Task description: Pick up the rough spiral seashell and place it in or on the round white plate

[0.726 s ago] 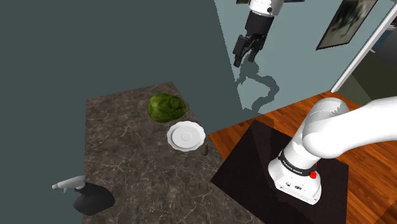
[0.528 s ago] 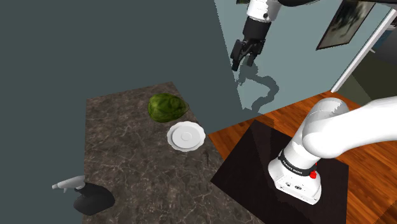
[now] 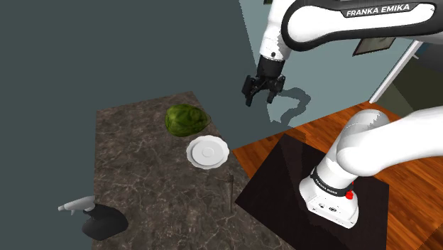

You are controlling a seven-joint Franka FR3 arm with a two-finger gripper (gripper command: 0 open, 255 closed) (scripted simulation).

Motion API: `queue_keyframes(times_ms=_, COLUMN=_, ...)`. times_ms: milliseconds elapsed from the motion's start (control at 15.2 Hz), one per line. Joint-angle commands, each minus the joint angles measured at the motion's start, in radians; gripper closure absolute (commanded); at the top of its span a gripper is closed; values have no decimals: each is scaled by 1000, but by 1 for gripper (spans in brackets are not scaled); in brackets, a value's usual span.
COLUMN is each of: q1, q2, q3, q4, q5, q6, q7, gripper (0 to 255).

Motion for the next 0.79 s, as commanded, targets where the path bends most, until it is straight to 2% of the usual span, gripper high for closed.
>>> queue_keyframes(times_ms=0, q1=0, q2=20, q3=33, q4=-46, q5=45, q6=53, q7=77, gripper=0)
queue_keyframes(times_ms=396, q1=16, q2=135, q3=126, q4=-140, q5=188, q6=233, q7=272, gripper=0)
queue_keyframes(times_ms=726, q1=44, q2=291, q3=201, q4=-176, q5=327, q6=413, q7=413, gripper=0)
